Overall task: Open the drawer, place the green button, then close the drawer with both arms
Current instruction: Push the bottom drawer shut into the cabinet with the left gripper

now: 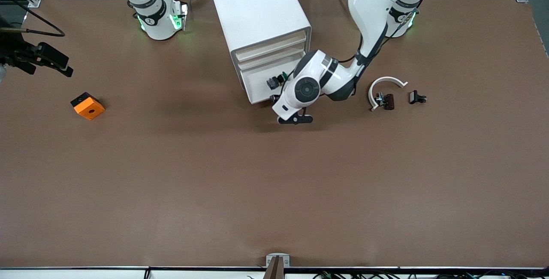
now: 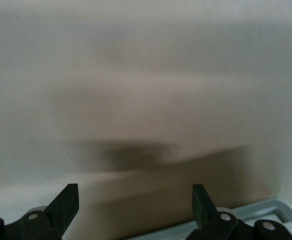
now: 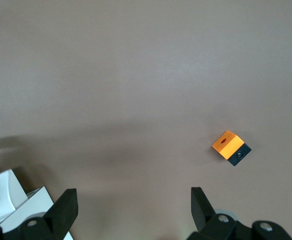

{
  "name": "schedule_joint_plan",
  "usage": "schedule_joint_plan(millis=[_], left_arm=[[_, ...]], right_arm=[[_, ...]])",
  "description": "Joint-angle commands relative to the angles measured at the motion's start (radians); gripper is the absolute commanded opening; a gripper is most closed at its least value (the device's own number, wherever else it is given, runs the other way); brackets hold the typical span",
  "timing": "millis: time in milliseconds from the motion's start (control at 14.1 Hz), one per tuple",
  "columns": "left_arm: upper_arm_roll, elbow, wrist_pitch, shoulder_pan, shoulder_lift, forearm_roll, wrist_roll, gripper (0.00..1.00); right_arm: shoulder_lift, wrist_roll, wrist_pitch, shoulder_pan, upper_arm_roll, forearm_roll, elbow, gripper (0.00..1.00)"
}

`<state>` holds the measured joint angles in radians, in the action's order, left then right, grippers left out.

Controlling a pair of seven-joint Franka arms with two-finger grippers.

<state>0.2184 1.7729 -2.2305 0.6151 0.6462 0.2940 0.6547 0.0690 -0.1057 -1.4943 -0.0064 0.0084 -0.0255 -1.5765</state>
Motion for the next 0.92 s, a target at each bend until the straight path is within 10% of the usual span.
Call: schedule_joint_plan(millis=[0, 850], left_arm=[[0.051, 0.046, 0.005, -0.005, -0.028, 0.013, 0.029, 1.0], [0.118, 0.065, -0.003, 0.044, -0.023, 0.013, 0.092, 1.0]], right_arm=[[-0.009, 0.004, 0.003, -0.01, 0.012, 0.01, 0.027, 1.0], [-0.009, 0.004, 0.006, -0.01, 0.013, 0.012, 0.029, 1.0]])
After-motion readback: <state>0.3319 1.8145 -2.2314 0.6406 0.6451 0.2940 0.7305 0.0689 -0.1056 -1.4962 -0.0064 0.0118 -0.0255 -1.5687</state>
